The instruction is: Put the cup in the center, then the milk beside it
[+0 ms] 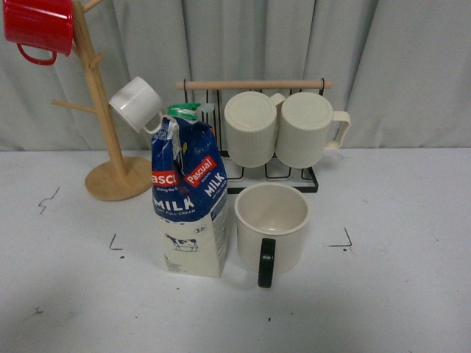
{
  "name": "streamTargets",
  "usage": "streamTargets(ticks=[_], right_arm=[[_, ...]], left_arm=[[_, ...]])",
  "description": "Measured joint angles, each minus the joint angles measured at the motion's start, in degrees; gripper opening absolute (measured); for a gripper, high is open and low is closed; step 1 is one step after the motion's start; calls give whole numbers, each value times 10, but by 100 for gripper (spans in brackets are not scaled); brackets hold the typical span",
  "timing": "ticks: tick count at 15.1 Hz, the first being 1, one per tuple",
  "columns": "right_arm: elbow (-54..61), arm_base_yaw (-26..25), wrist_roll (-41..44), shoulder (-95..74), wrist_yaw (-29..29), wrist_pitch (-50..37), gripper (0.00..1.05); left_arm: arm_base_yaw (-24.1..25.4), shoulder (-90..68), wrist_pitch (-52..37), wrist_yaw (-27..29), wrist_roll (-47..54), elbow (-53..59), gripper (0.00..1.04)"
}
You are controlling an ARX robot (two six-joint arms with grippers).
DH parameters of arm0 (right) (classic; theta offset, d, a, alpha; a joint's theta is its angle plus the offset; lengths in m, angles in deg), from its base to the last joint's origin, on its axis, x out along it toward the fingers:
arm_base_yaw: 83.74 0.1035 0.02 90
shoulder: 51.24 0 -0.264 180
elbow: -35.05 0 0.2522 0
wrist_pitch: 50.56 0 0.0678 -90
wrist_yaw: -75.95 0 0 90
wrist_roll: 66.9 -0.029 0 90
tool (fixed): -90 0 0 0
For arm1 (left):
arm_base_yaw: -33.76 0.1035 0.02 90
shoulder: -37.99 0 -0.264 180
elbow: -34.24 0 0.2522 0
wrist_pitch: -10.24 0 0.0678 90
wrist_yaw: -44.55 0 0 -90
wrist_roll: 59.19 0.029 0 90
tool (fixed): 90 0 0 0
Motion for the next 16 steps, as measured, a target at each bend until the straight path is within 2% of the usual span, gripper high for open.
streamTargets(ticks=[4, 7, 8, 16], right_arm=[[0, 0, 0, 0, 0, 0, 98], [0, 0, 0, 0, 0, 0, 98], [0, 0, 0, 0, 0, 0, 98], [0, 0, 0, 0, 0, 0, 98]], left_arm=[[0, 0, 0, 0, 0, 0, 74], [0, 0, 0, 0, 0, 0, 100], [0, 0, 0, 0, 0, 0, 97], [0, 0, 0, 0, 0, 0, 98]])
